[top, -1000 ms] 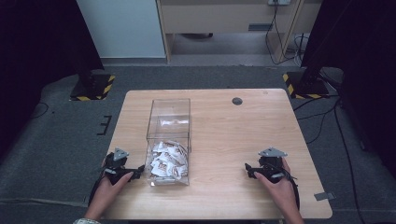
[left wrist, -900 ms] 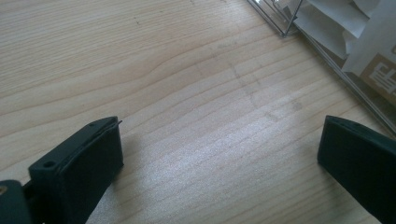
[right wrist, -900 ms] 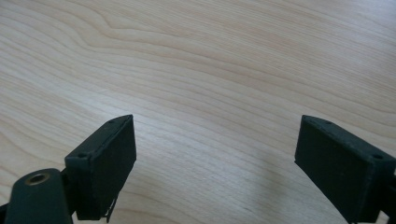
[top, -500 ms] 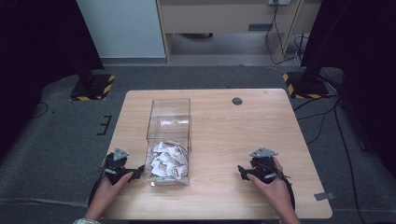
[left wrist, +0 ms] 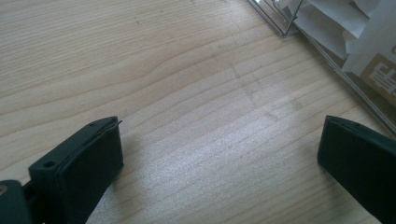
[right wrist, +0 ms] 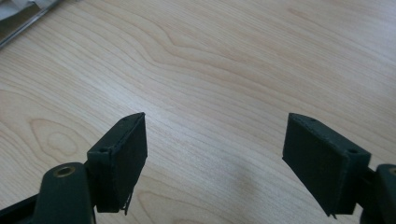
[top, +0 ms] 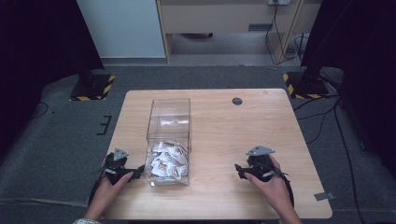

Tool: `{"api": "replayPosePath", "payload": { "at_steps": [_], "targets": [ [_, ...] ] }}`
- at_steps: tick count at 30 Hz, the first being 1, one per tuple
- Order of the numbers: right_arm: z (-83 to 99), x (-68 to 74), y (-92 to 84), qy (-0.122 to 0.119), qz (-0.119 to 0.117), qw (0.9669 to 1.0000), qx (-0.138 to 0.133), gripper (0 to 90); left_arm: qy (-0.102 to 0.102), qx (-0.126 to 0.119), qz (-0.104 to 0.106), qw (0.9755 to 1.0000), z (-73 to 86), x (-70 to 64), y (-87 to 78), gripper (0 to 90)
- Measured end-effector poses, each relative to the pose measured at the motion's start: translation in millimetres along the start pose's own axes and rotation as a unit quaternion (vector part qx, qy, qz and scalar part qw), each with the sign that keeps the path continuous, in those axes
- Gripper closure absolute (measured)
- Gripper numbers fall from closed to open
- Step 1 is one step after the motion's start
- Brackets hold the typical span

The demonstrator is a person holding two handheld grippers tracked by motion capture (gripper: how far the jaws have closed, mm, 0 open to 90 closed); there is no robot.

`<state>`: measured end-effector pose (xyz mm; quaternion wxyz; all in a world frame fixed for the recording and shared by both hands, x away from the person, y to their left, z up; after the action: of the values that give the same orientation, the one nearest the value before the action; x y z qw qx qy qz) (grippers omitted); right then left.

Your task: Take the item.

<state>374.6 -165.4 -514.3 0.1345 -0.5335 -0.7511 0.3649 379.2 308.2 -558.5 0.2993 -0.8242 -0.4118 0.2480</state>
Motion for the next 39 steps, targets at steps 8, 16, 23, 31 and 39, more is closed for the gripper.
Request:
{"api": "replayPosePath", "payload": {
  "at_steps": [8, 16, 23, 31, 39],
  "targets": [
    [-16.2, 8.8, -7.8, -0.014, -0.010, 0.9998, 0.004, 24.8, 0.000, 0.000, 0.000, 1.0000, 0.0, 0.0, 0.0, 0.0],
    [-27.2, 14.7, -10.6, -0.025, -0.013, 0.9996, 0.002, 21.5, 0.000, 0.000, 0.000, 1.0000, 0.0, 0.0, 0.0, 0.0],
    [-36.8, 21.2, -15.3, -0.038, -0.014, 0.9992, -0.006, 19.2, 0.000, 0.000, 0.000, 1.0000, 0.0, 0.0, 0.0, 0.0],
    [-54.7, 36.1, -24.0, -0.060, -0.019, 0.9977, -0.025, 22.5, 0.000, 0.000, 0.000, 1.0000, 0.0, 0.0, 0.0, 0.0],
    [-66.1, 50.6, -27.1, -0.080, -0.036, 0.9957, -0.030, 30.2, 0.000, 0.000, 0.000, 1.0000, 0.0, 0.0, 0.0, 0.0]
  ]
}}
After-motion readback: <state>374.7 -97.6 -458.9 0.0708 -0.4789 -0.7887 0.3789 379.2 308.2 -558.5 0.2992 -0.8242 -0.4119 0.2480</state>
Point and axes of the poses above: each handheld gripper's, and its own axes: y roughly forward along the jaws, z roughly out of its underside, x roughly to its left, the point moved 3 cm from there along y, roughly forward along the jaws, and after that the axes turned 13 degrees about z, right-handed, at the moved point
